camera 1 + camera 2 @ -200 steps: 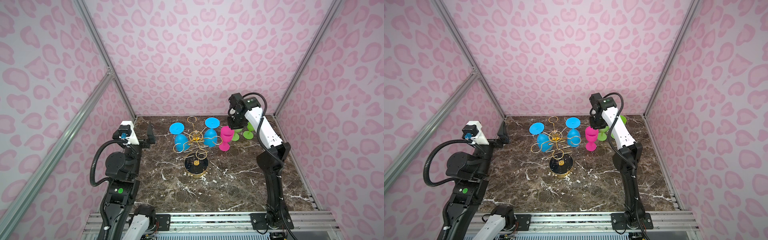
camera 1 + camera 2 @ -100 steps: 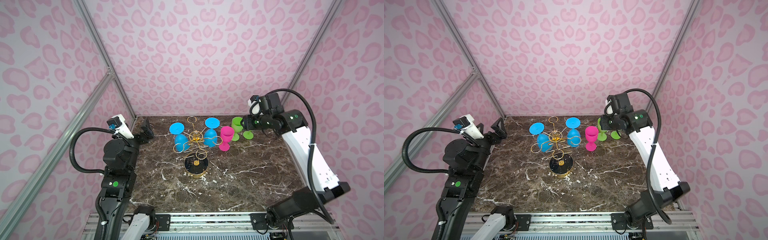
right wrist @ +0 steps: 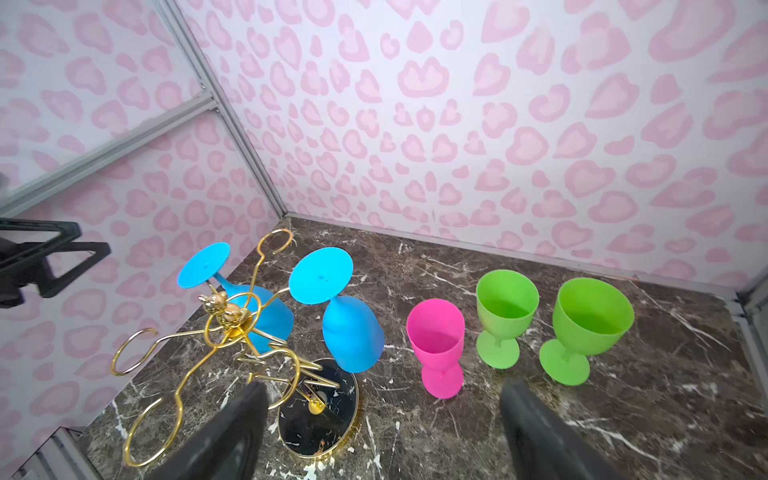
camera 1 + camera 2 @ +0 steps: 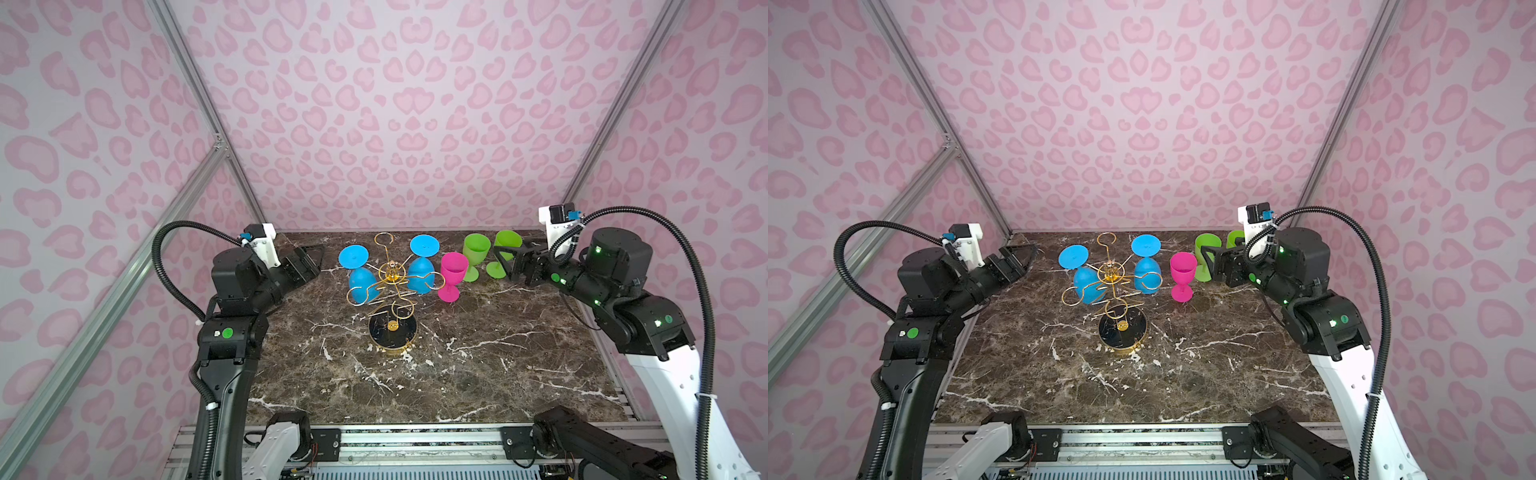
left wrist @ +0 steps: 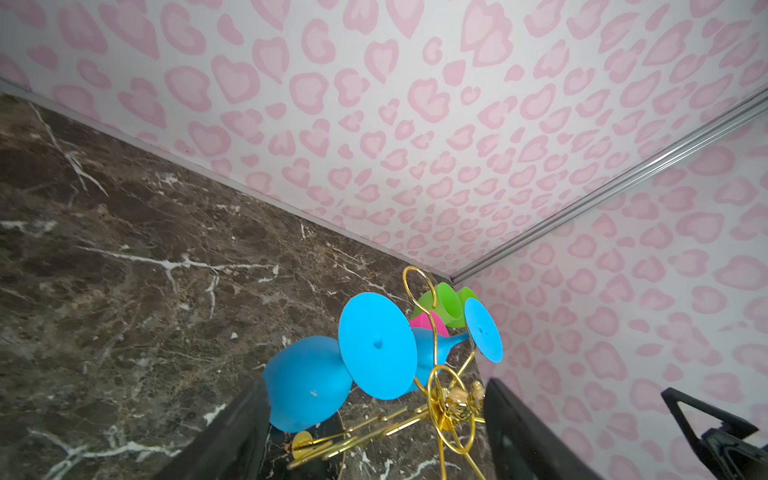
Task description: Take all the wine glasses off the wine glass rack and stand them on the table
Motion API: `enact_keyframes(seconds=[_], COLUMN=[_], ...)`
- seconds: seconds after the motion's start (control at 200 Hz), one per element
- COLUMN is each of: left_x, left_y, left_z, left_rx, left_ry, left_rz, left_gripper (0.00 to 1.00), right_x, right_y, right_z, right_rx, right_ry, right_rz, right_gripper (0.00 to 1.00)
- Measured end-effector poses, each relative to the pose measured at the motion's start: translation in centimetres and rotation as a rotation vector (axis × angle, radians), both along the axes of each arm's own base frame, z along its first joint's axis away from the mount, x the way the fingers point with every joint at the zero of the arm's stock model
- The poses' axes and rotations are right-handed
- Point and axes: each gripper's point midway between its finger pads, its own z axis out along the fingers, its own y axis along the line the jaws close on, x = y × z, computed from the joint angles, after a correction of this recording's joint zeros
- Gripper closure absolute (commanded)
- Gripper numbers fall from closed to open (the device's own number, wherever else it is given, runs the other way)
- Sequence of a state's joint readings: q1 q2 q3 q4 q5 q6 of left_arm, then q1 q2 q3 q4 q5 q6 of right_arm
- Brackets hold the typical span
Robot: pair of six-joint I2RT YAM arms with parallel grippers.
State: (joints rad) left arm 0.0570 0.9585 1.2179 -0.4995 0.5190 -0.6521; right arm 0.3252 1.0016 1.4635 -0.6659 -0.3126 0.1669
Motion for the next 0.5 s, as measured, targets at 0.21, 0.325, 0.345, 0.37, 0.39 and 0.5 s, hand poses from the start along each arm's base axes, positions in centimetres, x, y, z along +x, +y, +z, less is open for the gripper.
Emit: enact_keyframes(seconds=[0.21, 0.325, 0.345, 0.37, 0.39, 0.5], left_x=[1.1, 1.5, 1.5, 1.6, 1.6, 1.8], left_y=[-1.7, -2.5, -2.7, -2.8, -2.9, -3.3], left_z=[-2.7, -3.8, -3.9, -3.9, -3.9, -4.1], left_rx=[-0.088, -0.120, -0.126, -0.131, -0.135, -0.142], left_ry=[0.123, 0.174, 0.182, 0.187, 0.190, 0.199], left_rz=[-0.122, -0.178, -0.189, -0.200, -0.209, -0.244], left_gripper=[0.34, 0.40, 0.41, 0.41, 0.42, 0.43], right_x=[-0.2, -0.6, -0.6, -0.7, -0.7, -1.1], right_y=[0.5, 0.4, 0.4, 0.4, 0.4, 0.3], right_z=[-2.1, -2.6, -2.6, -2.7, -2.7, -2.9], right_rx=[0.000, 0.011, 0.014, 0.018, 0.021, 0.030], right_ry=[0.022, 0.022, 0.019, 0.019, 0.017, 0.016], right_rz=[0.028, 0.032, 0.032, 0.030, 0.030, 0.027], right_gripper=[0.03, 0.02, 0.02, 0.02, 0.02, 0.02])
